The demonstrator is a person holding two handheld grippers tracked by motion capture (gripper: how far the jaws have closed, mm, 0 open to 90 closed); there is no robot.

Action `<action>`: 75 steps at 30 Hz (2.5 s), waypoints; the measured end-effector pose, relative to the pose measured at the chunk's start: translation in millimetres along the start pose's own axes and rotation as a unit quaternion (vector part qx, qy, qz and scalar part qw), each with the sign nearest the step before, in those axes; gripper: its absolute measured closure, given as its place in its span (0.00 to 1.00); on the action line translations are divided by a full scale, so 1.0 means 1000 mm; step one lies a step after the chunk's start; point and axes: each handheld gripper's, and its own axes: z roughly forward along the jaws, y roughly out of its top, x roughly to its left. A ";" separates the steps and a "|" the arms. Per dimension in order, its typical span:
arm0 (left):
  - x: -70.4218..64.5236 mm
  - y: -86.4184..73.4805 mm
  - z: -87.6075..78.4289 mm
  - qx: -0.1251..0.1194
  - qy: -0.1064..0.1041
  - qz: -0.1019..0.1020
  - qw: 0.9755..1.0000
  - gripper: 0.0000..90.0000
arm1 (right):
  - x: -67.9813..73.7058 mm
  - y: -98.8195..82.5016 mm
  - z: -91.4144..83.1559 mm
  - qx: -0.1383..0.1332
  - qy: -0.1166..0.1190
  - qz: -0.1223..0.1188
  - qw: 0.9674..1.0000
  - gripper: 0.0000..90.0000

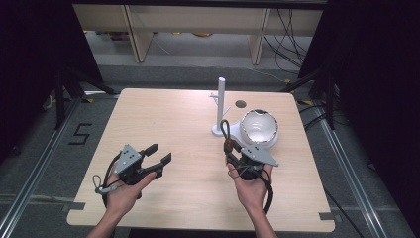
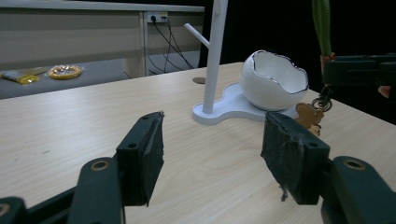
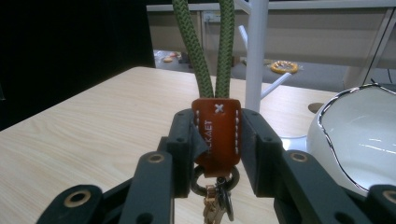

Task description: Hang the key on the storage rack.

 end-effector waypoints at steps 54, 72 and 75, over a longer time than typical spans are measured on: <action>-0.048 0.048 0.097 -0.013 -0.126 -0.110 0.986 0.79 | 0.028 0.001 0.014 -0.020 0.001 -0.016 1.000 0.76; -0.051 0.056 0.096 -0.024 -0.124 -0.090 0.988 0.92 | 0.032 0.006 0.013 -0.025 0.005 -0.024 0.999 0.75; -0.054 0.059 0.095 -0.033 -0.117 -0.075 0.990 0.93 | 0.032 0.010 0.012 -0.019 0.004 -0.039 0.999 0.72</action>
